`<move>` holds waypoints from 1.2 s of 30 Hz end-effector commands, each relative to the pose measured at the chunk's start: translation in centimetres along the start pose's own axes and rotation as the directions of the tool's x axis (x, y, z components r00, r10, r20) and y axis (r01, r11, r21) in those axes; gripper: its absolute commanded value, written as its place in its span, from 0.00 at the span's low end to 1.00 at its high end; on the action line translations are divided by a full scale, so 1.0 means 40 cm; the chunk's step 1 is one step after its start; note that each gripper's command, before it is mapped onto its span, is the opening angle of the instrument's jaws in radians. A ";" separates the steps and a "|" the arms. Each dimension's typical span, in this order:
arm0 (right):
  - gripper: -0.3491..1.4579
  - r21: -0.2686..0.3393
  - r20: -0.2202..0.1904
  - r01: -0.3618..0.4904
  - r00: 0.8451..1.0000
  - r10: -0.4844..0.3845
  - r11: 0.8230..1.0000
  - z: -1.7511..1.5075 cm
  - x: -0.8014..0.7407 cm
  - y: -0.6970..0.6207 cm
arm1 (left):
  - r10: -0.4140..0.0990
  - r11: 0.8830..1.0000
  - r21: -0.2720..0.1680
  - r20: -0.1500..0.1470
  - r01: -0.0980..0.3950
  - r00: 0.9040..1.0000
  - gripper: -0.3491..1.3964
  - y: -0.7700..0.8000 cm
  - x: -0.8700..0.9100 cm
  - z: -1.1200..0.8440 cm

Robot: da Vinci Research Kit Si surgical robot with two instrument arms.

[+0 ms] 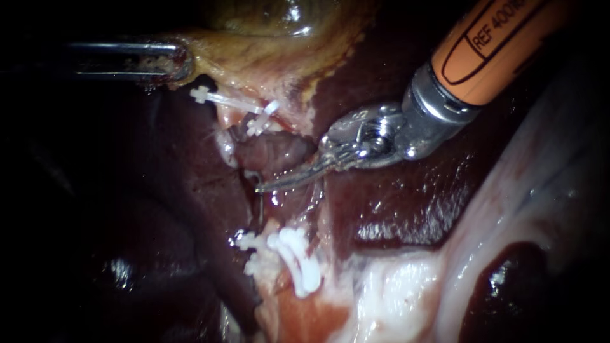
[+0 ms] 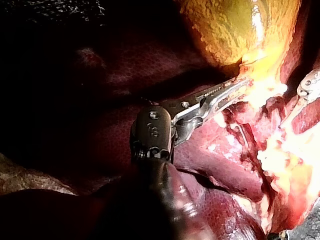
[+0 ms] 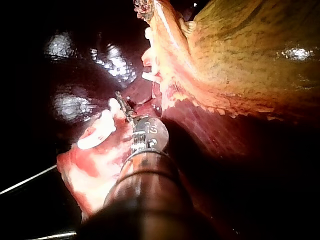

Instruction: Go back from the cut right tube

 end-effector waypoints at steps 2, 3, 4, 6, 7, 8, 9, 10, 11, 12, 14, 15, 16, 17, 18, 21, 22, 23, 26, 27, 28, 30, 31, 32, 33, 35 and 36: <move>0.00 0.003 -0.006 0.000 1.000 0.000 1.000 -0.0003 0.0004 0.0001 | -0.001 1.000 0.000 0.000 0.001 1.000 0.00 0.0000 0.0001 -0.0001; 0.00 0.006 -0.015 -0.001 1.000 0.001 1.000 -0.0005 0.0006 0.0001 | -0.001 1.000 0.000 0.000 0.001 1.000 0.00 0.0000 0.0001 -0.0001; 0.00 0.005 -0.030 -0.001 1.000 0.001 1.000 -0.0006 0.0008 0.0000 | -0.001 1.000 -0.001 0.000 0.001 1.000 0.00 0.0000 0.0001 -0.0001; 0.50 -0.017 -0.082 -0.002 0.997 0.001 1.000 -0.0004 0.0009 -0.0002 | -0.001 1.000 -0.001 0.000 0.001 1.000 0.00 0.0000 0.0001 -0.0001; 0.69 -0.035 -0.103 -0.005 0.995 0.001 0.999 0.0002 0.0009 -0.0002 | -0.001 1.000 -0.001 0.000 0.001 1.000 0.00 0.0000 0.0001 -0.0002; 0.80 -0.058 -0.117 -0.008 0.993 0.001 0.998 0.0007 0.0008 -0.0001 | -0.001 1.000 -0.001 0.000 0.001 1.000 0.00 0.0000 0.0001 -0.0002; 0.85 -0.091 -0.137 -0.014 0.991 0.001 0.996 0.0012 0.0008 0.0000 | -0.001 1.000 -0.001 0.000 0.001 1.000 0.00 0.0000 0.0001 -0.0003; 0.89 -0.102 -0.144 -0.017 0.990 0.003 0.995 0.0016 0.0007 0.0002 | -0.001 1.000 -0.001 0.000 0.001 1.000 0.00 0.0000 0.0001 -0.0003; 0.92 -0.114 -0.151 -0.025 0.989 0.008 0.993 0.0022 0.0005 0.0004 | -0.001 1.000 -0.001 0.000 0.001 1.000 0.00 0.0000 0.0001 -0.0003; 0.95 -0.121 -0.156 -0.036 0.988 0.017 0.992 0.0025 0.0004 0.0005 | -0.001 1.000 -0.001 0.000 0.001 1.000 0.00 0.0000 0.0001 -0.0003; 0.98 -0.140 -0.166 -0.036 0.986 0.012 0.989 0.0030 0.0000 0.0006 | -0.001 1.000 -0.001 0.000 0.001 1.000 0.00 0.0000 0.0001 -0.0003; 0.98 -0.147 -0.169 -0.035 0.986 0.009 0.988 0.0030 -0.0001 0.0006 | -0.001 1.000 -0.001 0.000 0.001 1.000 0.00 0.0000 0.0001 -0.0003; 0.98 -0.154 -0.172 -0.033 0.985 0.006 0.987 0.0031 -0.0002 0.0006 | -0.001 1.000 -0.001 0.000 0.001 1.000 0.00 0.0000 0.0001 -0.0003; 0.98 -0.164 -0.175 -0.026 0.984 -0.003 0.986 0.0031 -0.0003 0.0006 | -0.001 1.000 -0.001 0.000 0.001 1.000 0.00 0.0000 0.0001 -0.0003; 0.98 -0.169 -0.178 -0.025 0.984 -0.005 0.985 0.0030 -0.0004 0.0006 | -0.001 1.000 -0.001 0.000 0.001 1.000 0.00 0.0000 0.0001 -0.0003; 0.98 -0.183 -0.176 0.010 0.983 -0.043 0.983 0.0023 -0.0010 0.0002 | -0.001 1.000 -0.001 0.000 0.001 1.000 0.00 -0.0001 0.0001 -0.0003; 0.98 -0.186 -0.167 0.028 0.984 -0.060 0.982 0.0020 -0.0014 -0.0002 | -0.001 1.000 -0.001 0.000 0.001 1.000 0.00 -0.0001 0.0001 -0.0003; 0.98 -0.210 -0.154 0.068 0.983 -0.101 0.975 0.0013 -0.0020 -0.0010 | -0.001 1.000 -0.001 0.000 0.001 1.000 0.00 -0.0001 0.0001 -0.0003; 0.98 -0.310 -0.115 0.144 0.976 -0.188 0.940 -0.0005 -0.0033 -0.0041 | -0.001 1.000 -0.001 0.000 0.001 1.000 0.00 -0.0001 0.0001 -0.0004; 0.98 -0.350 -0.074 0.195 0.969 -0.235 0.916 -0.0012 -0.0036 -0.0056 | -0.001 1.000 -0.001 0.000 0.001 1.000 0.00 -0.0001 0.0001 -0.0004; 0.98 -0.377 -0.039 0.226 0.965 -0.259 0.898 -0.0018 -0.0037 -0.0067 | -0.001 1.000 -0.001 0.000 0.001 1.000 0.00 -0.0001 0.0001 -0.0004; 0.98 -0.420 0.027 0.269 0.959 -0.284 0.867 -0.0033 -0.0036 -0.0084 | -0.001 1.000 -0.001 0.000 0.001 1.000 0.00 -0.0001 0.0001 -0.0004; 0.98 -0.441 0.069 0.291 0.954 -0.291 0.849 -0.0044 -0.0035 -0.0093 | -0.001 1.000 -0.001 0.000 0.001 1.000 0.00 -0.0001 0.0001 -0.0004; 0.98 -0.453 0.096 0.305 0.951 -0.294 0.838 -0.0053 -0.0035 -0.0097 | -0.001 1.000 -0.001 0.000 0.001 1.000 0.00 -0.0001 0.0001 -0.0004; 0.98 -0.463 0.120 0.315 0.948 -0.294 0.828 -0.0063 -0.0036 -0.0100 | -0.001 1.000 -0.001 0.000 0.001 1.000 0.00 -0.0001 0.0001 -0.0005; 0.98 -0.482 0.155 0.323 0.946 -0.283 0.815 -0.0092 -0.0047 -0.0107 | -0.001 1.000 -0.001 0.001 0.001 1.000 0.00 -0.0001 0.0001 -0.0005; 0.98 -0.488 0.169 0.329 0.944 -0.283 0.808 -0.0104 -0.0056 -0.0111 | -0.001 1.000 -0.001 0.000 0.001 1.000 0.00 -0.0001 0.0001 -0.0005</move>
